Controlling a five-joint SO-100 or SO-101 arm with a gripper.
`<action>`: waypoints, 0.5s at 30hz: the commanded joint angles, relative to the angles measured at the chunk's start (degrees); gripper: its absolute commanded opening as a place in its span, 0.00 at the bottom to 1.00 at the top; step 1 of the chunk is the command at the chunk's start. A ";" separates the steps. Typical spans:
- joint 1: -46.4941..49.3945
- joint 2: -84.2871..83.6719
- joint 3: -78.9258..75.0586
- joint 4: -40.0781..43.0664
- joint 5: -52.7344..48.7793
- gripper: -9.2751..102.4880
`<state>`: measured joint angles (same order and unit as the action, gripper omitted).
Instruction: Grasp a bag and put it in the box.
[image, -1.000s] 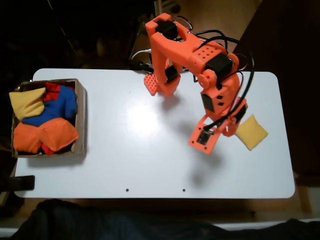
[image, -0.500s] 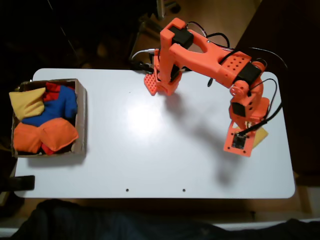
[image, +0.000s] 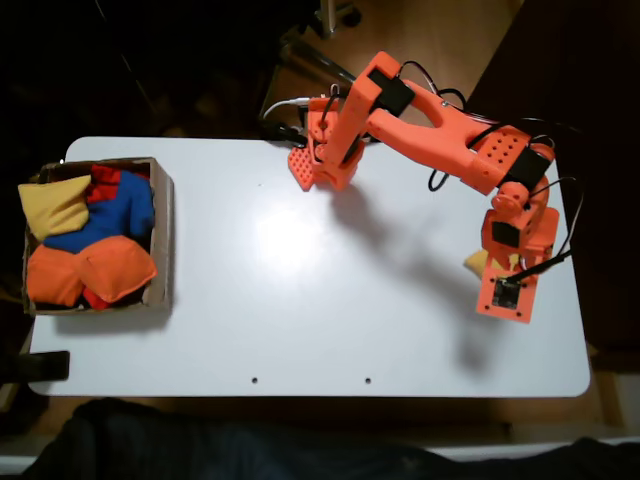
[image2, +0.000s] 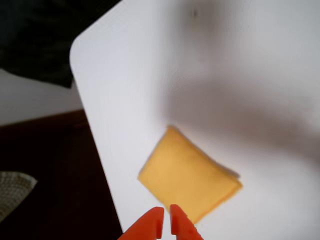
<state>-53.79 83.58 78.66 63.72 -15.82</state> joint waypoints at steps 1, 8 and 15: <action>-1.05 -0.79 -3.25 -1.93 -0.18 0.10; -3.34 -5.36 -3.52 -2.99 -0.18 0.13; -6.24 -7.47 -3.34 -1.14 0.70 0.30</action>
<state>-58.80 75.76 78.13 61.96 -15.64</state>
